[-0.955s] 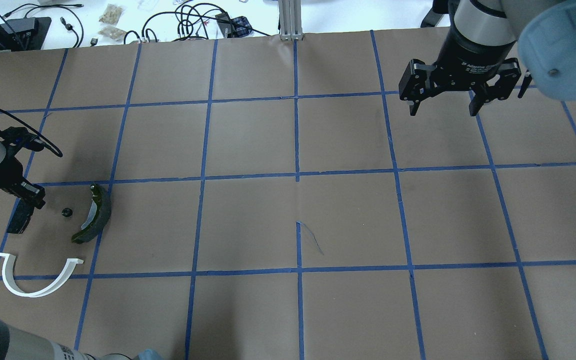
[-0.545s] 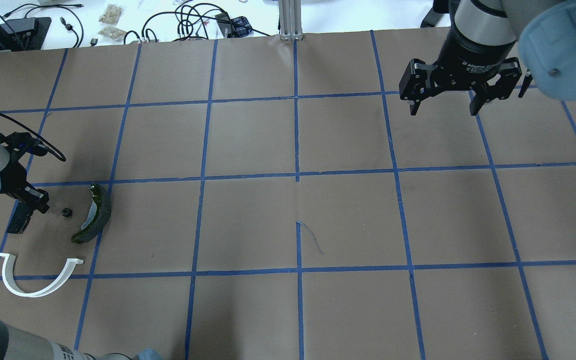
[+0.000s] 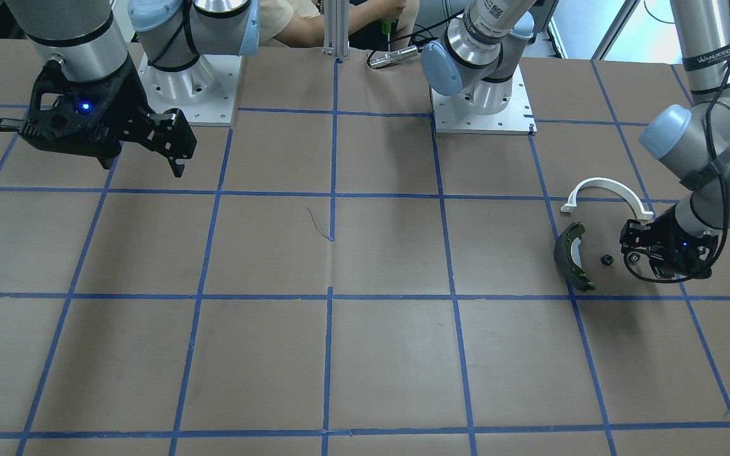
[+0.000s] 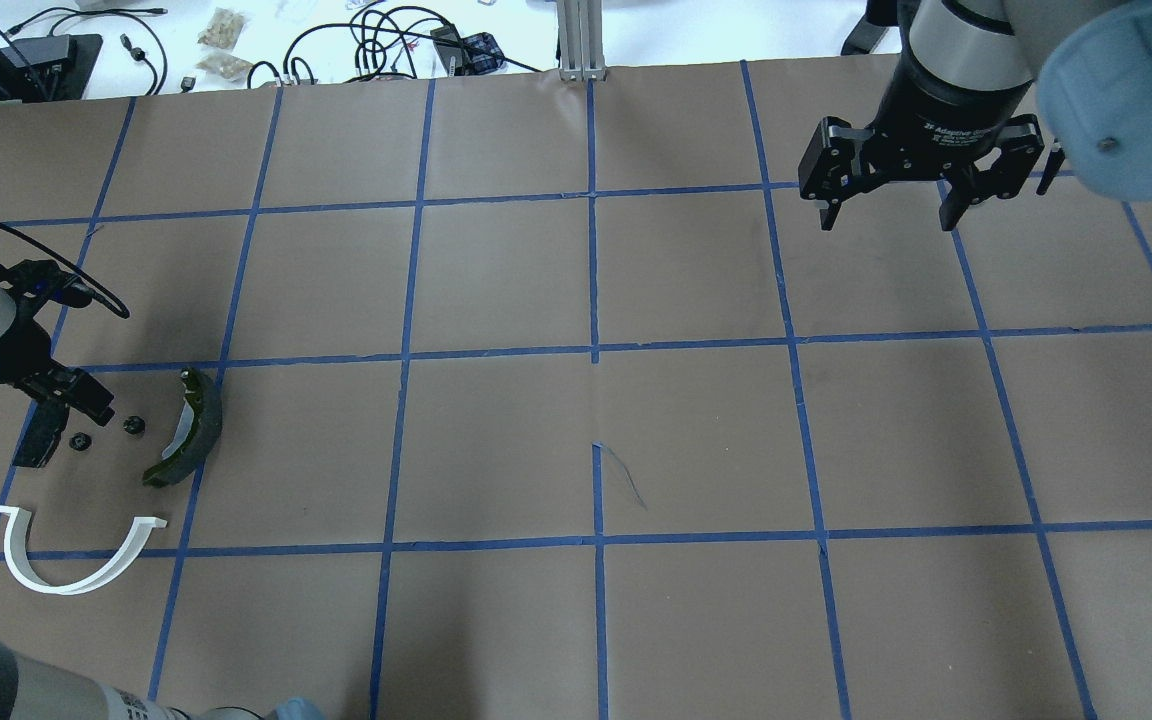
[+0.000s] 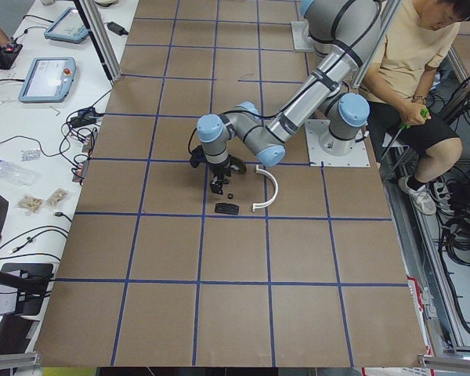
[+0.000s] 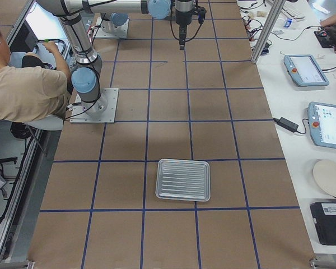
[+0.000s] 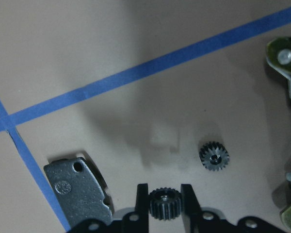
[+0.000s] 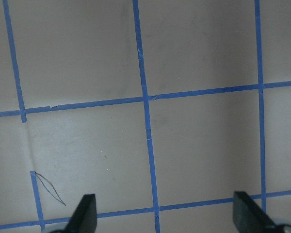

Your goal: Place bearing gear from tray to pile

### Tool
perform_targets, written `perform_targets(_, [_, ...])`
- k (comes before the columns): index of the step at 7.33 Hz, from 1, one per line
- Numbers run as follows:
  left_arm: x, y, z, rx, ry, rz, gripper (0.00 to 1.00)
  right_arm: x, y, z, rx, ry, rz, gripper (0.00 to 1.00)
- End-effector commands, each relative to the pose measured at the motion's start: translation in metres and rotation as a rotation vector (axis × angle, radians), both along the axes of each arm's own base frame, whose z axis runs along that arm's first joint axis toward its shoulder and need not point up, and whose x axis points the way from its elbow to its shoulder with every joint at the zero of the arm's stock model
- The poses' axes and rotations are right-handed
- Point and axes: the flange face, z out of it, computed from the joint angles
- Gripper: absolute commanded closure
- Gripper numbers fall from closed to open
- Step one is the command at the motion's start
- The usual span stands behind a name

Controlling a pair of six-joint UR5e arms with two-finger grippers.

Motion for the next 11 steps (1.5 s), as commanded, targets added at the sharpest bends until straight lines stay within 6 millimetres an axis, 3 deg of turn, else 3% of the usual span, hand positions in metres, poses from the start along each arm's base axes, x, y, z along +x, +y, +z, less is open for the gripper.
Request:
perform_targets(1, [-0.01, -0.01, 0.025, -0.025, -0.021, 0.026, 0.02, 0.0, 0.0, 0.0, 0.0, 0.0, 0.0, 0.0])
perform_targets(2, [-0.032, -0.027, 0.062, -0.025, -0.026, 0.076, 0.02, 0.0, 0.0, 0.001, -0.001, 0.0, 0.0, 0.0])
perform_targets(4, [-0.121, -0.059, 0.157, 0.011, -0.039, 0.259, 0.02, 0.0, 0.0, 0.001, -0.001, 0.0, 0.001, 0.0])
perform_targets(6, [-0.249, -0.057, 0.259, 0.008, -0.071, 0.418, 0.02, 0.0, 0.0, 0.002, -0.004, 0.0, 0.001, 0.0])
perform_targets(7, [-0.308, -0.043, 0.29, -0.048, -0.056, 0.437, 0.02, 0.0, 0.0, 0.001, -0.003, 0.0, 0.001, 0.0])
perform_targets(8, [-0.344, -0.024, 0.301, -0.072, -0.054, 0.398, 0.05, 0.0, 0.0, 0.001, -0.001, 0.0, 0.001, 0.0])
perform_targets(10, [-0.366, -0.02, 0.283, -0.174, -0.018, 0.406, 0.12, 0.0, 0.0, 0.001, -0.001, 0.0, 0.001, 0.0])
perform_targets(11, [-0.372, -0.027, 0.279, -0.264, 0.048, 0.4, 0.0, 0.0, 0.0, 0.001, -0.001, 0.0, 0.001, 0.0])
